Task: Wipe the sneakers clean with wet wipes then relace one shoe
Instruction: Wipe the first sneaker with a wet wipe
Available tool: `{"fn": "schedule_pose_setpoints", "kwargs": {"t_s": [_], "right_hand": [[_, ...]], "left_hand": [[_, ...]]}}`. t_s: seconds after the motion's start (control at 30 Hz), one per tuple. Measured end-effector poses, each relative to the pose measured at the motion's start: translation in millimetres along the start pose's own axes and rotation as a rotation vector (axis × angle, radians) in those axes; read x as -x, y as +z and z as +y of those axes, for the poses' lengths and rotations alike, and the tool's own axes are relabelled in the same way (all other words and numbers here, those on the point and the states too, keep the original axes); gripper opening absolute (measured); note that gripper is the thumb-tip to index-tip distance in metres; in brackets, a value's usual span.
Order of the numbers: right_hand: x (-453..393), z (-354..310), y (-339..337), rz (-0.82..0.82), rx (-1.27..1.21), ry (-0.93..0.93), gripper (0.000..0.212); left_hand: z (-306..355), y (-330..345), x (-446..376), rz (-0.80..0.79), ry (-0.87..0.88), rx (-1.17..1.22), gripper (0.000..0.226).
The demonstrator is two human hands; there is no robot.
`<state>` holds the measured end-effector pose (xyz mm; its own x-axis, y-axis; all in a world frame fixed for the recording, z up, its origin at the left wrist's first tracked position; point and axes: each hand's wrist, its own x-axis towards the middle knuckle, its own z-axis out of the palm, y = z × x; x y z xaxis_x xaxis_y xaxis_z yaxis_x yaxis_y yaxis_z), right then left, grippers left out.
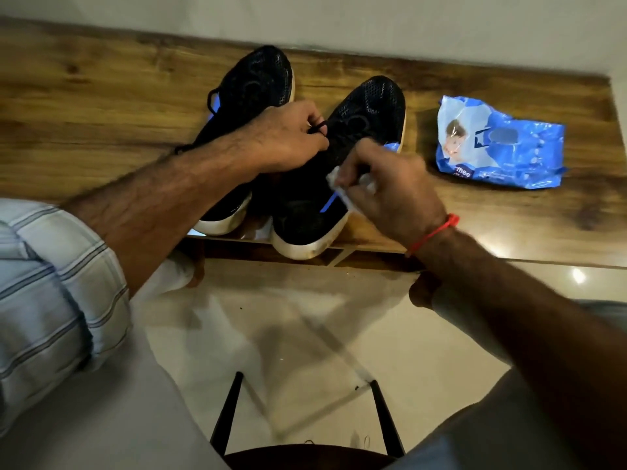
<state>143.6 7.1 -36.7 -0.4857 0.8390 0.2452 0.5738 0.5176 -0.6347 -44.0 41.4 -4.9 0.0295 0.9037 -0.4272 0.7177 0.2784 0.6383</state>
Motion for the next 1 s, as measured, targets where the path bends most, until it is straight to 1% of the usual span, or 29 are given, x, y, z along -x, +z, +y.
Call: {"fn": "schedule_pose_setpoints", "kwargs": {"t_s": [0.07, 0.1, 0.13, 0.17, 0.23, 0.3, 0.33, 0.43, 0.47, 0.5, 0.6, 0.63, 0.73, 0.77, 0.8, 0.87, 0.9, 0.93, 1.0], "right_hand": [[-10.2, 26.0, -10.2, 0.091, 0.03, 0.128, 0.013], [-13.4, 32.6, -12.7, 0.129, 0.037, 0.161, 0.013], [-15.2, 31.8, -12.1, 0.139, 0.029, 0.156, 0.013], [-15.6, 24.0, -8.8, 0.11, 0.008, 0.119, 0.012], [-11.9, 1.0, 1.2, -0.016, -0.046, -0.009, 0.011], [-10.7, -5.9, 5.0, -0.092, -0.027, -0.083, 0.01], [-13.9, 1.2, 3.1, -0.072, 0.003, -0.062, 0.01], [-22.9, 27.5, -9.8, 0.058, 0.081, 0.044, 0.009], [-22.3, 24.6, -9.8, 0.056, 0.086, 0.041, 0.01], [-20.4, 16.0, -5.9, 0.019, 0.071, 0.006, 0.01], [-10.0, -8.9, 5.7, -0.123, 0.001, -0.157, 0.01], [-11.4, -5.1, 3.9, -0.128, 0.013, -0.155, 0.01], [-21.1, 24.2, -10.0, -0.021, 0.067, -0.008, 0.012], [-20.2, 25.0, -11.7, -0.022, 0.071, 0.006, 0.014], [-17.7, 19.4, -10.1, -0.054, 0.059, -0.011, 0.015], [-10.1, 0.4, -0.8, -0.172, -0.003, -0.107, 0.018], [-8.5, -3.9, 0.1, -0.201, -0.016, -0.141, 0.017], [-10.3, -2.3, -1.0, -0.193, -0.004, -0.138, 0.016], [-17.3, 12.7, -6.2, -0.076, 0.034, -0.049, 0.013]], "left_hand": [[1.4, 0.4, -0.1, -0.023, 0.001, 0.037, 0.014], [1.6, 0.3, 0.0, -0.026, 0.004, 0.049, 0.013], [1.4, 0.0, 0.1, -0.027, 0.007, 0.056, 0.012], [0.8, -0.4, 0.4, -0.026, 0.006, 0.058, 0.011], [-0.7, -1.4, 0.1, -0.024, -0.001, 0.058, 0.011], [-1.8, -2.1, -0.3, -0.024, -0.008, 0.057, 0.013], [-2.0, -1.3, -0.7, -0.025, -0.006, 0.058, 0.013], [0.2, 2.2, -1.8, -0.015, 0.003, 0.06, 0.013], [0.9, 2.5, -1.9, -0.011, 0.002, 0.054, 0.012], [1.1, 1.9, -1.7, -0.009, 0.0, 0.047, 0.011], [-1.4, -0.4, -1.8, -0.014, -0.015, 0.051, 0.011], [-1.8, -0.3, -1.4, -0.015, -0.016, 0.056, 0.011], [0.2, 2.8, -0.5, -0.005, -0.001, 0.036, 0.012], [1.5, 3.4, -0.3, -0.001, 0.006, 0.019, 0.012], [2.4, 3.4, -0.2, 0.002, 0.01, 0.004, 0.012], [1.8, 1.3, 0.3, 0.006, 0.005, -0.005, 0.014], [1.1, 0.6, 0.3, 0.005, 0.0, 0.002, 0.015], [0.6, 0.7, 0.5, 0.002, -0.003, 0.011, 0.015], [2.1, 2.3, 1.6, 0.001, 0.007, 0.01, 0.015]]}}
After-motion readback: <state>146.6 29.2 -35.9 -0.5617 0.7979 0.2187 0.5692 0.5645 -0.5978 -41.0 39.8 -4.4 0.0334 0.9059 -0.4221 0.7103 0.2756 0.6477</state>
